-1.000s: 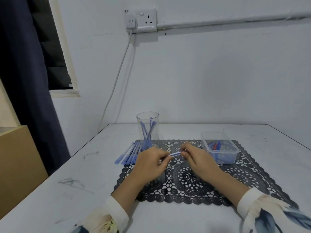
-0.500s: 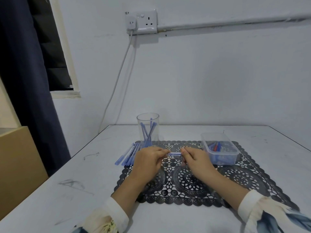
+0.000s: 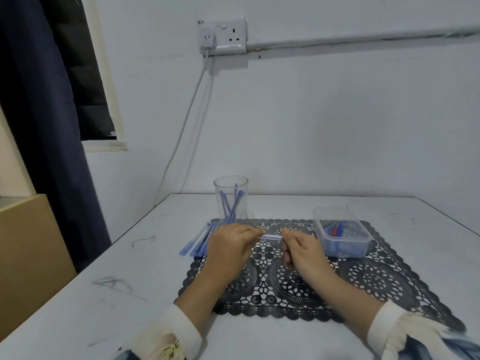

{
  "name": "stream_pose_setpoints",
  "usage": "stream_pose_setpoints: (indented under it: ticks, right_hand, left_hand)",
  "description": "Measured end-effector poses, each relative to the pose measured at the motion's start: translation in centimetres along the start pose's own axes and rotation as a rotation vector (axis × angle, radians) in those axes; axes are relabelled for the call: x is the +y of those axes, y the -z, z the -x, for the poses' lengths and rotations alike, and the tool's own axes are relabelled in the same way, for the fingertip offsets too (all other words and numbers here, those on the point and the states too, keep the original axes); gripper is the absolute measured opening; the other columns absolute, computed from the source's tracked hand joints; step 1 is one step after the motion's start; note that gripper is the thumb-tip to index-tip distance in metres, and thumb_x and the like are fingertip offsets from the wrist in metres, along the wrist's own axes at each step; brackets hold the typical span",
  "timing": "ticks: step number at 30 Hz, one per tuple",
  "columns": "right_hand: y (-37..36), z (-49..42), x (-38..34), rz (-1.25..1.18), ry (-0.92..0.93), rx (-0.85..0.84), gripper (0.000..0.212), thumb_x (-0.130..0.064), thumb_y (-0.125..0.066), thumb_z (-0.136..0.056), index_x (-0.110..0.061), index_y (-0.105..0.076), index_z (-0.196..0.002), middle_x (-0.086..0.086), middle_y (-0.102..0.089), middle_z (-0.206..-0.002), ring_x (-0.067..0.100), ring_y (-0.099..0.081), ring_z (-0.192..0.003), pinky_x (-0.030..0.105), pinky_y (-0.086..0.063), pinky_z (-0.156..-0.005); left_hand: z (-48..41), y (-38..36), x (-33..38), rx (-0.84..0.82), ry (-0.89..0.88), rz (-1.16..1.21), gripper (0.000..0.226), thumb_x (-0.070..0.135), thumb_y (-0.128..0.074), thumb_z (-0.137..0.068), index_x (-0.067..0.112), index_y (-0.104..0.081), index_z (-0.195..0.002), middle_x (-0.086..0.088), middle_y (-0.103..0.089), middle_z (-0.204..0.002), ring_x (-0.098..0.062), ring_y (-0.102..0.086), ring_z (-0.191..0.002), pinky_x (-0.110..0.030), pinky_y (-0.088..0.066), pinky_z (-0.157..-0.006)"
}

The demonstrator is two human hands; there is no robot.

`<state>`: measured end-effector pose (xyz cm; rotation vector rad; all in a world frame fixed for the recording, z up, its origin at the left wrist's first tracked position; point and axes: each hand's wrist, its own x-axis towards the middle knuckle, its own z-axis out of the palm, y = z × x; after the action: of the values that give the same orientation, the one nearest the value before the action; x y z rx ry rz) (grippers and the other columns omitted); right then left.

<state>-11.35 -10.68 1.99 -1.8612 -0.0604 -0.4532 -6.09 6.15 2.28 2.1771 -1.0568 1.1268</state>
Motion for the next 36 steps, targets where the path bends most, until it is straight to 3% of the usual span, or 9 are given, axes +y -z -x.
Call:
stream_pose_setpoints:
  ticks: [5,8,13,16,20,23,27,29,36]
  right_hand:
    - [0.3,0.4,1.2,0.502,0.251,-0.113,0.038,-0.051,-0.029,-0.092,-0.025,-0.048,-0.071,-0.007,-0.052,-0.062,0.008,-0.050,-0.061,0.031,-0.040,-0.061]
    - [-0.3,0.4,1.6,0.764,0.274,-0.240,0.041,-0.052,-0.030,-0.095,-0.025,-0.055,-0.110,-0.006,-0.059,-0.105,0.008,-0.052,-0.099,0.027,-0.042,-0.083]
    - [-0.7,0.7,1.8,0.897,0.228,-0.416,0.082,-0.073,-0.012,-0.080,-0.026,-0.023,-0.146,-0.004,-0.024,-0.152,0.012,-0.018,-0.140,0.033,-0.019,-0.114]
    - [-0.8,0.6,2.1,0.925,0.172,-0.474,0.100,-0.080,0.001,-0.065,-0.027,-0.015,-0.148,-0.004,-0.011,-0.156,0.011,-0.006,-0.143,0.035,-0.011,-0.116]
    - [-1.0,0.5,2.2,0.959,0.151,-0.507,0.105,-0.083,0.005,-0.060,-0.029,-0.017,-0.147,-0.005,-0.008,-0.156,0.012,-0.004,-0.143,0.037,-0.010,-0.117]
    - [-1.0,0.4,2.2,0.971,0.146,-0.510,0.089,-0.079,-0.008,-0.073,-0.030,-0.018,-0.147,-0.005,-0.008,-0.156,0.012,-0.004,-0.143,0.036,-0.010,-0.117]
    - [-1.1,0.3,2.2,0.994,0.157,-0.504,0.065,-0.062,-0.027,-0.092,-0.029,-0.019,-0.147,-0.004,-0.010,-0.156,0.013,-0.006,-0.143,0.034,-0.010,-0.116]
    - [-1.1,0.3,2.2,0.995,0.154,-0.505,0.065,-0.061,-0.028,-0.092,-0.029,-0.019,-0.147,-0.004,-0.010,-0.156,0.013,-0.006,-0.143,0.035,-0.010,-0.116]
    - [-1.1,0.2,2.1,0.993,0.157,-0.503,0.064,-0.061,-0.029,-0.092,-0.029,-0.020,-0.147,-0.004,-0.012,-0.156,0.013,-0.007,-0.143,0.034,-0.010,-0.116]
  left_hand:
    - [-0.1,0.8,-0.8,0.068,0.192,-0.040,0.023,0.009,-0.071,-0.078,0.015,-0.072,-0.101,0.005,-0.070,-0.079,-0.010,-0.062,-0.062,-0.009,-0.039,-0.052]
    - [-0.3,1.2,-1.2,0.199,0.450,-0.008,0.027,0.007,-0.057,-0.089,0.012,-0.065,-0.115,0.003,-0.061,-0.087,-0.014,-0.057,-0.068,-0.008,-0.028,-0.051]
    - [-0.5,1.5,-2.1,0.355,0.629,0.102,0.048,-0.009,-0.041,-0.090,0.000,-0.041,-0.137,-0.007,-0.045,-0.105,-0.019,-0.047,-0.095,-0.022,-0.039,-0.074]
    - [-0.6,1.7,-3.0,0.319,0.701,0.118,0.045,-0.005,-0.042,-0.093,0.000,-0.038,-0.138,-0.007,-0.043,-0.107,-0.014,-0.044,-0.094,-0.013,-0.033,-0.077]
    - [-0.2,1.9,-4.0,0.213,0.857,0.127,0.033,0.008,-0.052,-0.092,0.001,-0.056,-0.124,-0.013,-0.058,-0.112,-0.020,-0.057,-0.095,-0.019,-0.039,-0.079]
    - [0.3,1.8,-4.7,0.098,0.874,0.080,0.018,0.007,-0.057,-0.088,0.007,-0.071,-0.099,-0.012,-0.064,-0.093,-0.016,-0.055,-0.082,-0.019,-0.036,-0.070]
    - [1.0,1.1,-5.7,-0.074,0.903,0.050,0.021,0.002,-0.055,-0.082,0.014,-0.058,-0.065,-0.005,-0.052,-0.064,-0.017,-0.048,-0.065,-0.024,-0.036,-0.059]
    - [1.1,0.8,-5.7,-0.125,0.911,0.030,0.018,0.000,-0.054,-0.082,0.004,-0.064,-0.067,-0.008,-0.054,-0.066,-0.019,-0.051,-0.067,-0.024,-0.037,-0.060]
    - [1.0,0.6,-5.2,-0.191,0.887,-0.119,0.025,0.012,-0.058,-0.083,0.012,-0.072,-0.103,-0.007,-0.068,-0.104,-0.021,-0.062,-0.093,-0.025,-0.044,-0.068]
